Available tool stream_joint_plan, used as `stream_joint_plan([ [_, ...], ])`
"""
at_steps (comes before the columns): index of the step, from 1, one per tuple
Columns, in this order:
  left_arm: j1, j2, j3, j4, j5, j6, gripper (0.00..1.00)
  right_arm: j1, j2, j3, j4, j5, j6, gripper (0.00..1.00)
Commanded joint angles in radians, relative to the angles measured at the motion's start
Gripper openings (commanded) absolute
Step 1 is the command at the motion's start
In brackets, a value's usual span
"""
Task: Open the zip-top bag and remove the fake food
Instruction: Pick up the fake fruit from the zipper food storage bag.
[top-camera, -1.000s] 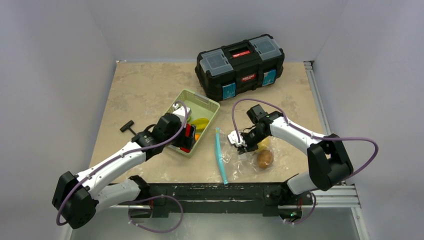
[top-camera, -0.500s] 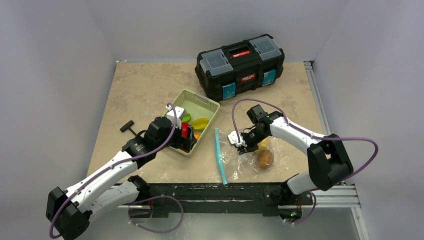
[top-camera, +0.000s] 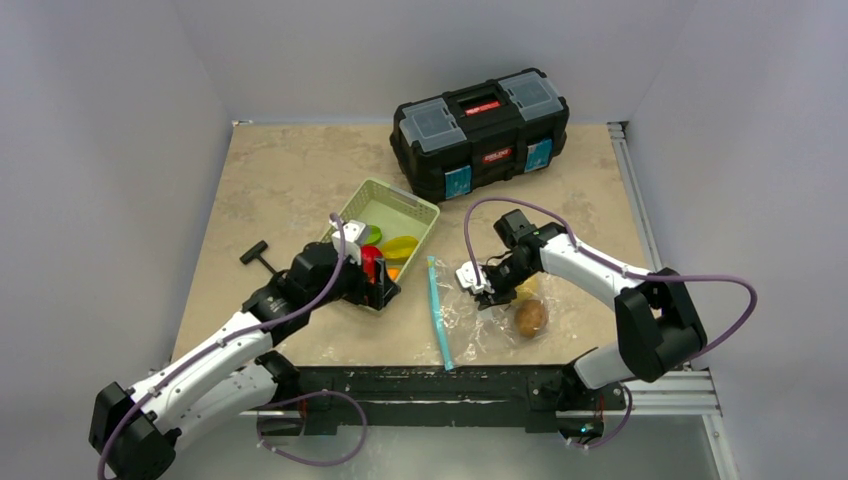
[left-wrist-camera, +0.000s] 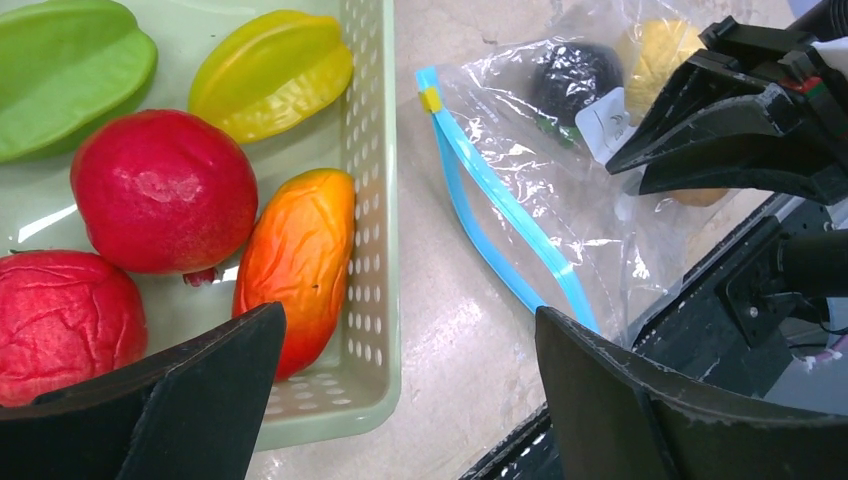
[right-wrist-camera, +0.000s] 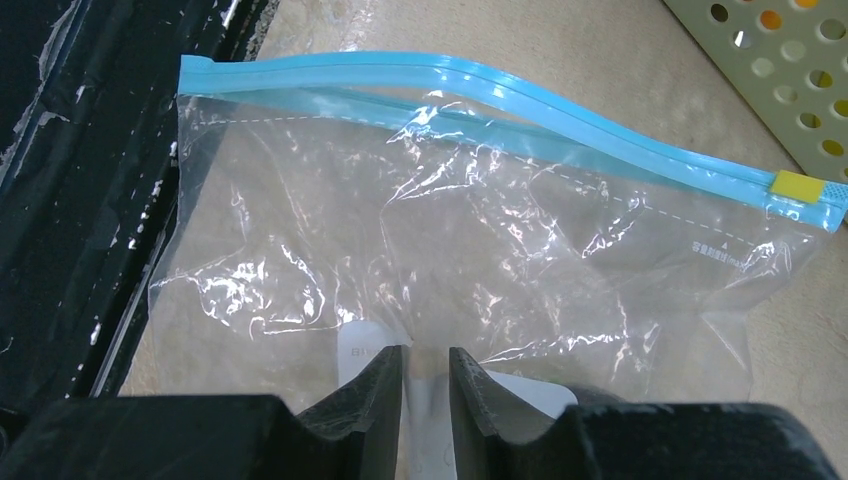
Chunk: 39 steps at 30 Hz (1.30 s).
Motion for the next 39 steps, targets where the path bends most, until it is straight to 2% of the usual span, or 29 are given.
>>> stream_joint_plan([
  [1,0.004,-0.044,-0.031,0.087,0.054,-0.021,0.94,-0.009,-0.04,-0.002,-0.003,-0.006,-0.006,0.23],
  [24,0.004,-0.068,-0.092,0.167,0.145,-0.057,0.94,-0.028,-0.069,-0.002,-0.023,-0.034,-0.025,0.31],
  [39,0.002,-0.057,-0.077,0.149,0.222,-0.047,0.94,-0.05,-0.097,0.003,-0.043,-0.057,-0.038,0.36],
])
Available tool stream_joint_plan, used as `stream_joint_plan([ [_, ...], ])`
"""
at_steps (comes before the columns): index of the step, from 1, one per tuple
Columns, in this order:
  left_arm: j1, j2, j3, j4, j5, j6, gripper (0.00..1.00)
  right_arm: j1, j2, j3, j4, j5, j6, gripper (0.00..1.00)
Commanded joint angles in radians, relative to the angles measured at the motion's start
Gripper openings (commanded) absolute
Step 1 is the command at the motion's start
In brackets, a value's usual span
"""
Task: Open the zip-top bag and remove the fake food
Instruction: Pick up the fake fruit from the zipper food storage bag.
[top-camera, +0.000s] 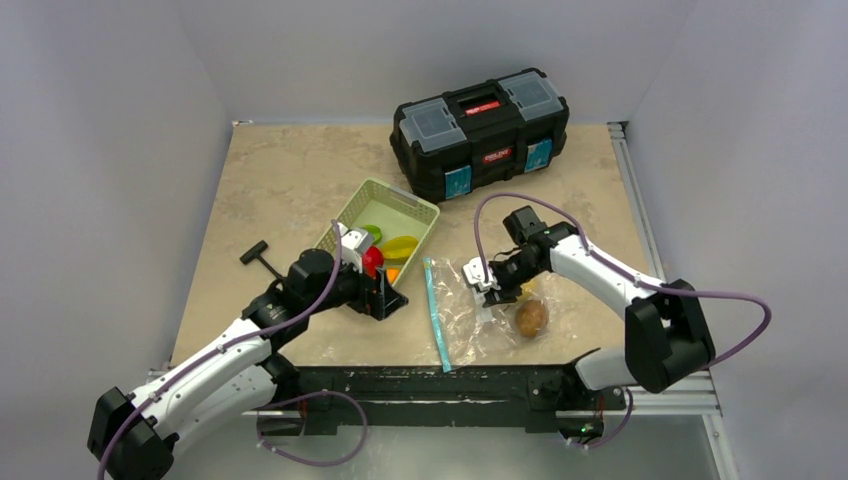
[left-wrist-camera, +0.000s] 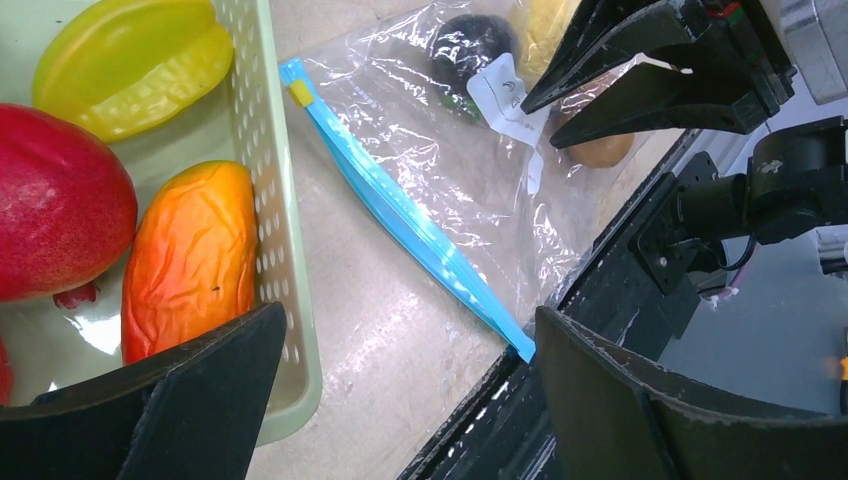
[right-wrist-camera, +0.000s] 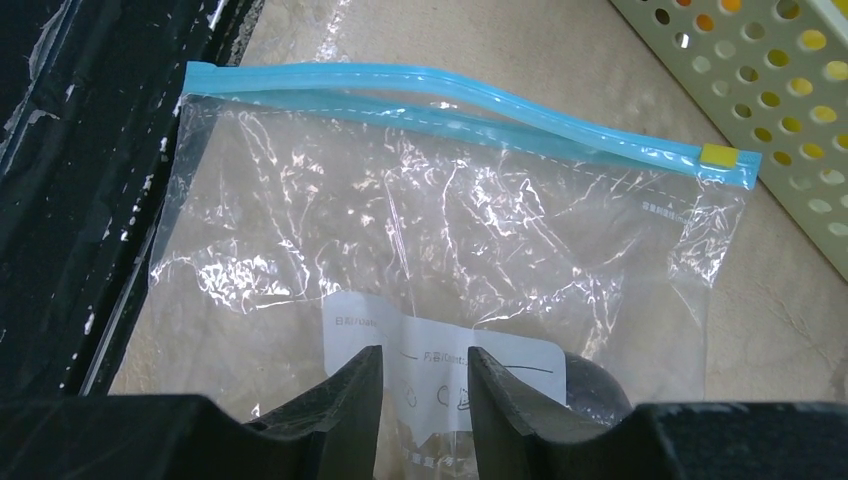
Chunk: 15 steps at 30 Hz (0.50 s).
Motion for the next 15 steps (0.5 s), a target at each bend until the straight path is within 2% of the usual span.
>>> stream_joint_plan([
  [1,0.002,-0.004,0.005,0.039,0.042,-0.006,0.94,-0.011,-0.039,0.004,-0.026,-0.046,-0.022,0.36],
  [15,-0.035,0.019,-0.016,0.087,0.064,-0.024,0.94,-0.025,-0.042,0.008,-0.04,-0.052,-0.032,0.38],
])
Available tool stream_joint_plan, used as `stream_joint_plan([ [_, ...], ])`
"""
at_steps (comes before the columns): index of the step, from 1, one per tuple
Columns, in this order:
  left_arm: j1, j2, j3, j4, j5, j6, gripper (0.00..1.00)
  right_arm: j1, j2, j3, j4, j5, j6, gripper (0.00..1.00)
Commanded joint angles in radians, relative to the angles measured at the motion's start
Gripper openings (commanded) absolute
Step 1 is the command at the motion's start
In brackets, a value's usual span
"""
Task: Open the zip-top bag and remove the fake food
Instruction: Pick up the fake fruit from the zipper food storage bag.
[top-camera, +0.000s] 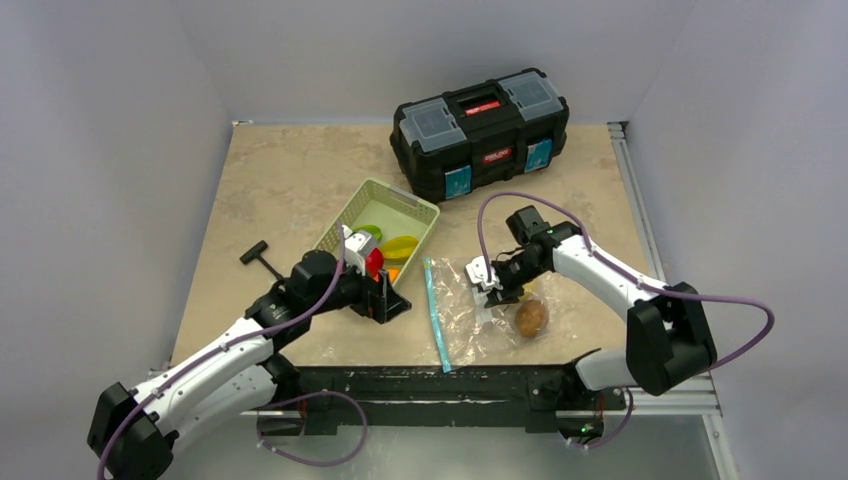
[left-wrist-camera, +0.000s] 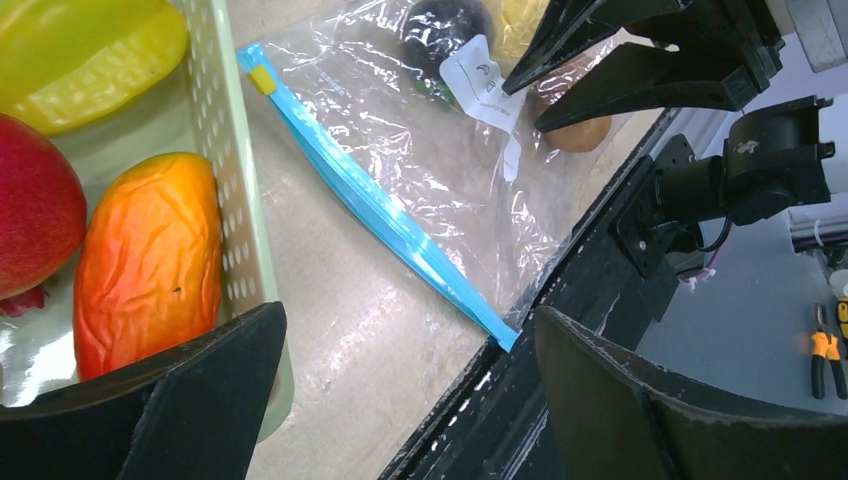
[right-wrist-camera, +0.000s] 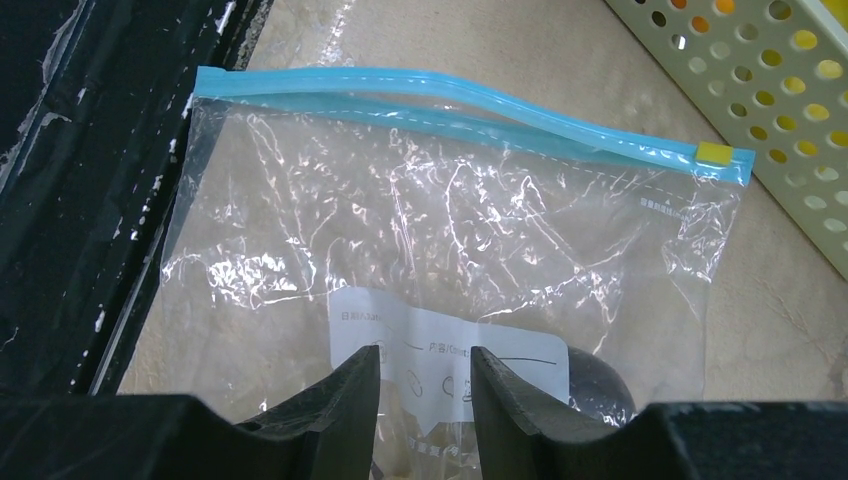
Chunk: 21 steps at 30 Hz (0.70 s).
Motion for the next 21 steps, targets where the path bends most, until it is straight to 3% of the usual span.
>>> stream_joint_plan([
  [1,-0.031,0.008,0.001,0.06,0.015,-0.005,0.94,-0.006,-0.024,0.009,-0.02,-0.035,-0.019,0.38],
  [21,-0.167,0.048,0.011,0.108,-0.059,0.003,0.95,-0.026,-0.032,0.013,-0.03,-0.04,-0.023,0.39],
])
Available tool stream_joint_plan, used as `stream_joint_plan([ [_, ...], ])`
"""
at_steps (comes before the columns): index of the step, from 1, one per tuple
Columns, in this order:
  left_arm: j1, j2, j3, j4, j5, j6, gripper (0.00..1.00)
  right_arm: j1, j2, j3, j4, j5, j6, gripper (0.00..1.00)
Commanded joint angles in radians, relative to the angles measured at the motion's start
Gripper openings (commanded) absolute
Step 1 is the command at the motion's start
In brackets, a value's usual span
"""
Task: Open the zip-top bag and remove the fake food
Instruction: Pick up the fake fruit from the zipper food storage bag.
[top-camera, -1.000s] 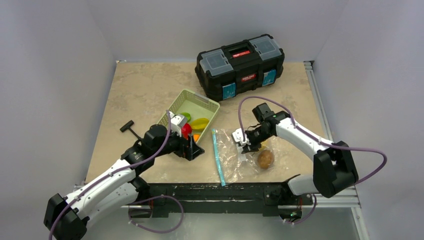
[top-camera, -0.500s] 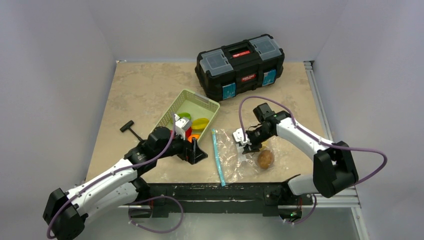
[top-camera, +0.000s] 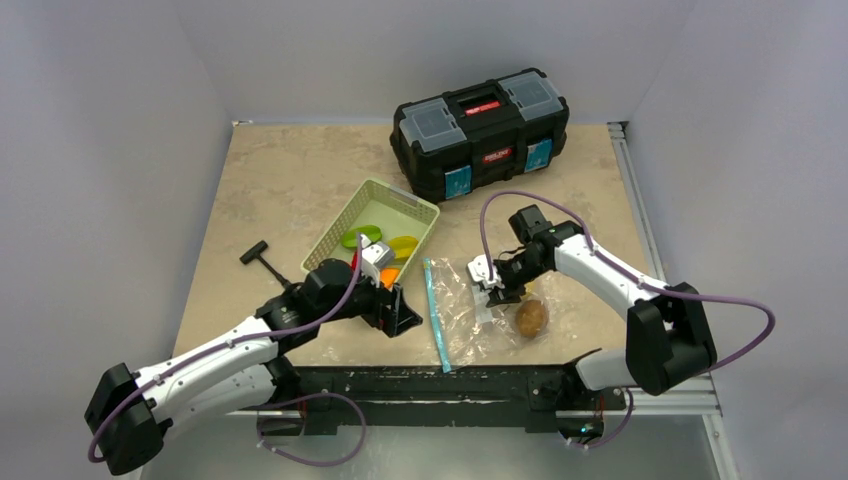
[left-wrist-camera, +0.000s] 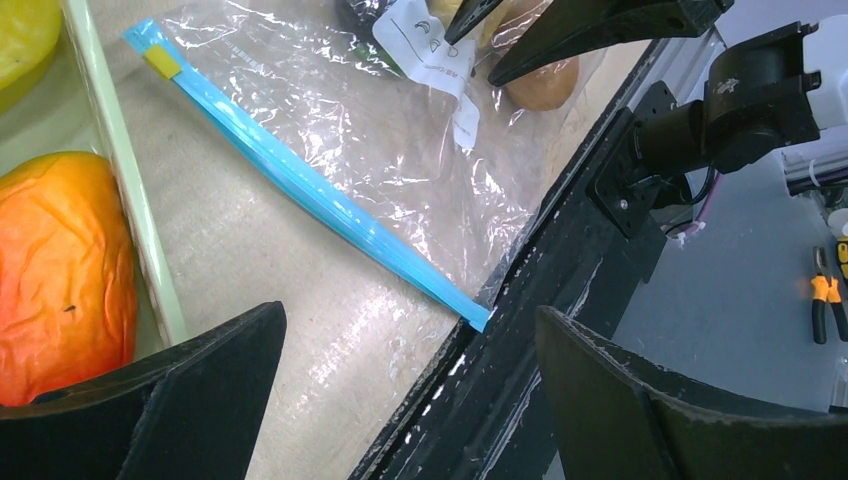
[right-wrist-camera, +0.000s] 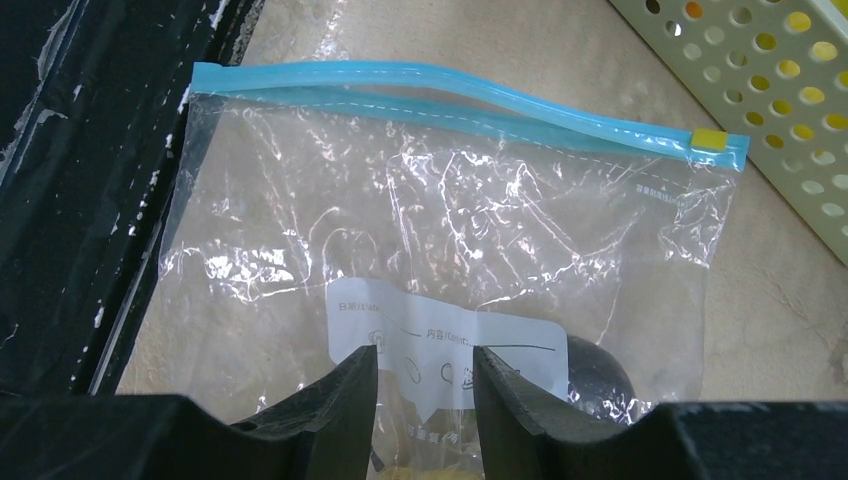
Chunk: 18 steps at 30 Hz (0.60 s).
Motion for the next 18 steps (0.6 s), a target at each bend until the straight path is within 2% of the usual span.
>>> stream_joint_plan([
  [1,-0.016,0.006,0.01,0.074,-0.016,0.002,0.95,-0.01,-0.032,0.013,-0.023,-0.04,-0.019,0.39],
  [18,-0.035,0.017,-0.015,0.126,-0.019,-0.013,0.95,-0.027,-0.033,0.015,-0.026,-0.047,-0.018,0.4],
])
